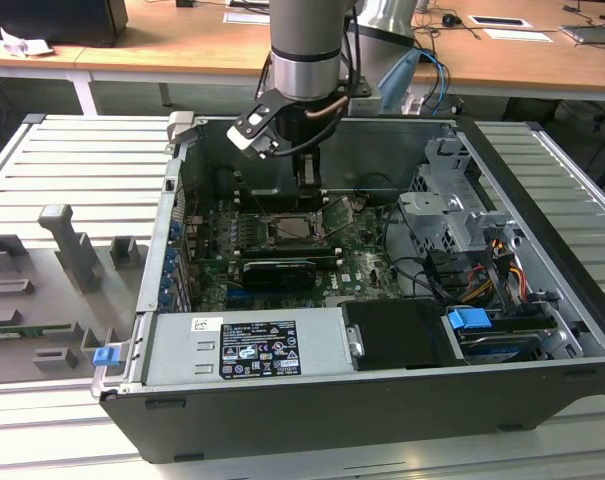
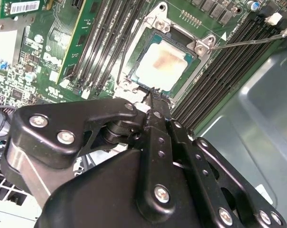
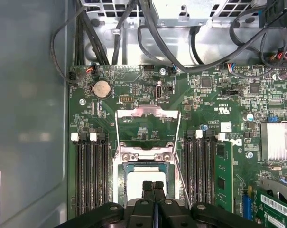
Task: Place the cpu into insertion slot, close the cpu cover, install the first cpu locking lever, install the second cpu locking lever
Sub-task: 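Close the cpu cover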
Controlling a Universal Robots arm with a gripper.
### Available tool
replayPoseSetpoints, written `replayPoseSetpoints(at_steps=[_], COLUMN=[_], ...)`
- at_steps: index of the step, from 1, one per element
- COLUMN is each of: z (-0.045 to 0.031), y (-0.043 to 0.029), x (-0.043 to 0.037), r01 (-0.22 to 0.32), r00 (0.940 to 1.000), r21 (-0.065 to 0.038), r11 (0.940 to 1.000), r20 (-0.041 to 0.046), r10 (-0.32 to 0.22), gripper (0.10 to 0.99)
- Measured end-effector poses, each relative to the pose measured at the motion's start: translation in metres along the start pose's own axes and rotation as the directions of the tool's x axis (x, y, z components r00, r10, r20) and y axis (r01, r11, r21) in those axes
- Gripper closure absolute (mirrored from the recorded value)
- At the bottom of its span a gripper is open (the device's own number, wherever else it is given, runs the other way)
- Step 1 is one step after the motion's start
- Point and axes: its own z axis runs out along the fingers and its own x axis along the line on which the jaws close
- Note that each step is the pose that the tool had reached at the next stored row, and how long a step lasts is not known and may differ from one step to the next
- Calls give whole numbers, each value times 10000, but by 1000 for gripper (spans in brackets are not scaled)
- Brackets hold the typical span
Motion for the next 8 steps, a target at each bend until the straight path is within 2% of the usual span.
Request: replayPoseSetpoints(at_steps=[8], z=[-81], y=[6], x=[2], r01=[5], r00=[10000], r21=[-1], r11=[10000], r20=[69], r10=[-5], gripper=[980])
